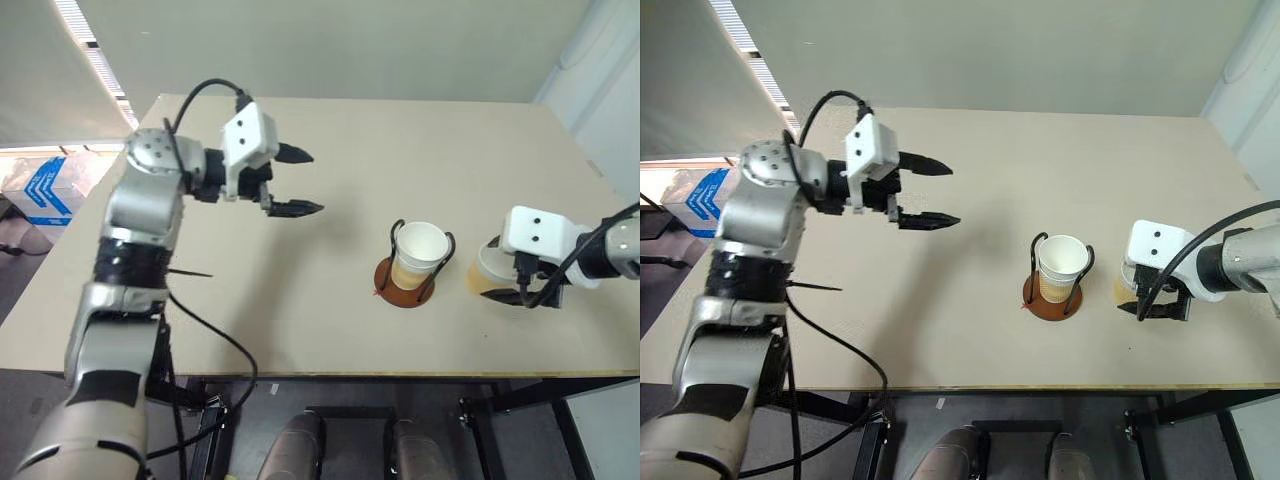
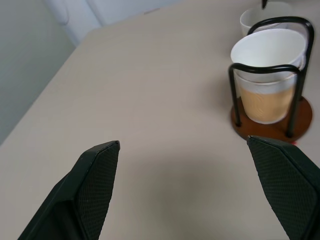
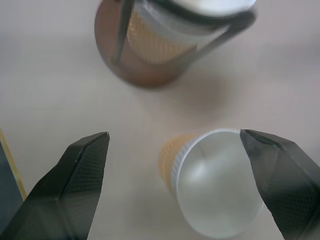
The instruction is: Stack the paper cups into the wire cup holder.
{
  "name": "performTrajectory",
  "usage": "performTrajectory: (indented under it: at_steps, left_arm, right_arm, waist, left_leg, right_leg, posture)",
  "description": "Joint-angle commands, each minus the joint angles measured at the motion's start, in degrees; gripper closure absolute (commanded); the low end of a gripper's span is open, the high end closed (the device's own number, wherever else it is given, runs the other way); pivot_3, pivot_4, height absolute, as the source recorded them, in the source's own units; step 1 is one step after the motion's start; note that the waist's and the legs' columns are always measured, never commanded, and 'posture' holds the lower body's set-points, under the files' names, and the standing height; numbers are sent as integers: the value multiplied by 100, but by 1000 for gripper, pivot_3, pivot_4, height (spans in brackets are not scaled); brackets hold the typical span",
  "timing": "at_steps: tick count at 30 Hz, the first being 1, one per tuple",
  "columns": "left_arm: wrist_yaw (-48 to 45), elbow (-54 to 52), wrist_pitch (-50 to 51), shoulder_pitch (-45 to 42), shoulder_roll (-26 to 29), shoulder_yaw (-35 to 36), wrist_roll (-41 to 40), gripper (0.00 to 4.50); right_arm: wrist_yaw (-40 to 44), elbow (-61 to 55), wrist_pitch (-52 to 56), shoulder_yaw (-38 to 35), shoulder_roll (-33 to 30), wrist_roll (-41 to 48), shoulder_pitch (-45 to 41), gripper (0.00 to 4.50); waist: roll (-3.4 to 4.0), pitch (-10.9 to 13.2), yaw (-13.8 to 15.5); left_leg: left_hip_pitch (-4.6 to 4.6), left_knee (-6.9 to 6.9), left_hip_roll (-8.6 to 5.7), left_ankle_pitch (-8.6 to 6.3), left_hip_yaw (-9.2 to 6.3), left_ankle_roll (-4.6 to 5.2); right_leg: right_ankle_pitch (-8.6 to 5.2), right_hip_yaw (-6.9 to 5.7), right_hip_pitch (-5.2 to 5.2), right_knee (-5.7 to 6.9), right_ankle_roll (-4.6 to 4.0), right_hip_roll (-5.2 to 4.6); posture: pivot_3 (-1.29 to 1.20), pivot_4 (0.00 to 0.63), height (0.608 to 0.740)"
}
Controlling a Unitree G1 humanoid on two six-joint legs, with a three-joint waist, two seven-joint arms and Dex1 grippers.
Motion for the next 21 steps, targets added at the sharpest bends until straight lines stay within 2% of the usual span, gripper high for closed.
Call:
performTrajectory:
  at_steps: [1,11,14,21]
  left_arm:
    - [310,-391,227,142,299,247,-41,33]
    - [627,-704,361,372,473,216,-145,33]
    - [655,-745,334,393,497,183,-123,33]
    - [668,-834,345,465,576,156,-121,33]
  right_arm:
    - [190,369,-232,236,173,-567,-289,68]
    - [615,1167,-747,529,615,-1423,-465,68]
    - [694,1297,-850,608,820,-1618,-535,623]
    - [814,1490,-989,667,1172,-1916,-599,3057]
  waist:
    - [0,0,-13]
    - [0,1,-61]
    - [-1,1,-79]
    - [-1,1,-85]
  left_leg:
    - [14,-3,4,0,1,-1]
    - [66,-28,3,-15,-8,38]
    - [77,-52,3,6,-10,31]
    - [76,-94,2,30,-31,12]
  right_leg:
    - [1,1,9,-1,-8,1]
    - [11,5,46,0,-91,8]
    - [21,6,49,-3,-104,8]
    - [20,-6,36,-4,-114,8]
  posture:
    - [0,150,740]
    - [0,150,740]
    - [0,150,740]
    - [0,150,740]
